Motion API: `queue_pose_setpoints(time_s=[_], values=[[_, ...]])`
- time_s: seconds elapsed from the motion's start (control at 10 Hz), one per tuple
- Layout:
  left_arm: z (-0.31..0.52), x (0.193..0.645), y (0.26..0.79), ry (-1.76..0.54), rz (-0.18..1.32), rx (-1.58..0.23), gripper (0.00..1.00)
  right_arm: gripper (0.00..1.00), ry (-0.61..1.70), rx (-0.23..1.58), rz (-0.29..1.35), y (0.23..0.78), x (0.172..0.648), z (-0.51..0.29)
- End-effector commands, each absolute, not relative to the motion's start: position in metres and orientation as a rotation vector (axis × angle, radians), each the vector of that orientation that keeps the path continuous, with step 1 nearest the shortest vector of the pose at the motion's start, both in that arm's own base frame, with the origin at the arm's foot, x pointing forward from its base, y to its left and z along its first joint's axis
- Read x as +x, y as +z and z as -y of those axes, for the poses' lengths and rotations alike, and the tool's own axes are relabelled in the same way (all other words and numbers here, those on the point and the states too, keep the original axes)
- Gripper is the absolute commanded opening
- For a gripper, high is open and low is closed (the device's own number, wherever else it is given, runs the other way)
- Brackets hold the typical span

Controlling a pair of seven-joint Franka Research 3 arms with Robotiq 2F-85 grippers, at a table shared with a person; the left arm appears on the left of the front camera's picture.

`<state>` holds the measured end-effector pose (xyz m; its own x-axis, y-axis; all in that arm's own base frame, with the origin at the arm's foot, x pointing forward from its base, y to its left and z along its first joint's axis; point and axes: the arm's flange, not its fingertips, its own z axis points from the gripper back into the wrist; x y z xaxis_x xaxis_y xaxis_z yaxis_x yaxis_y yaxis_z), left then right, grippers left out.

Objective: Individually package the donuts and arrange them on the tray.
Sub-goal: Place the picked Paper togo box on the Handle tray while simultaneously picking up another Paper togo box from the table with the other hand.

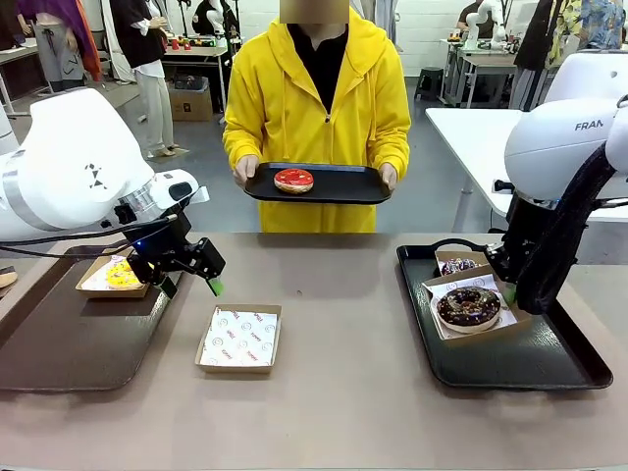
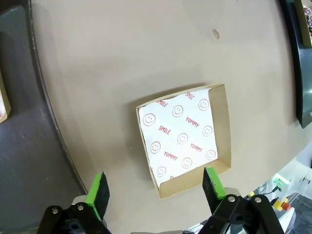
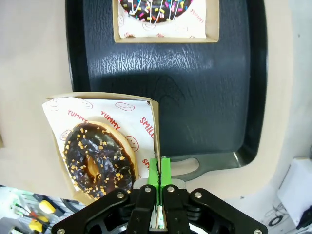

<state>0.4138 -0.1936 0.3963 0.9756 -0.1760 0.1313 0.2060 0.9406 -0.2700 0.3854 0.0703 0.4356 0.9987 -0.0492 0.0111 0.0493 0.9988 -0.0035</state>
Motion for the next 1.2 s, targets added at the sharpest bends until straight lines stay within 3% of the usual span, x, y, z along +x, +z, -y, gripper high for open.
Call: queue_pose_setpoints(time_s=[0.0,0.5,1.1], values=[[0.208,0.419,0.396,-0.139,0.09,-0.283,1.0,0.01,-0.028,-0.009,0.032,0.419,0.377,-0.054],[0.247,0.415,0.377,-0.049,0.04,-0.069,1.0,0.01,-0.06,0.039,0.029,0.386,0.373,-0.023],[0.254,0.425,0.354,0.02,0.028,-0.023,1.0,0.01,-0.059,0.068,0.009,0.362,0.381,-0.017]])
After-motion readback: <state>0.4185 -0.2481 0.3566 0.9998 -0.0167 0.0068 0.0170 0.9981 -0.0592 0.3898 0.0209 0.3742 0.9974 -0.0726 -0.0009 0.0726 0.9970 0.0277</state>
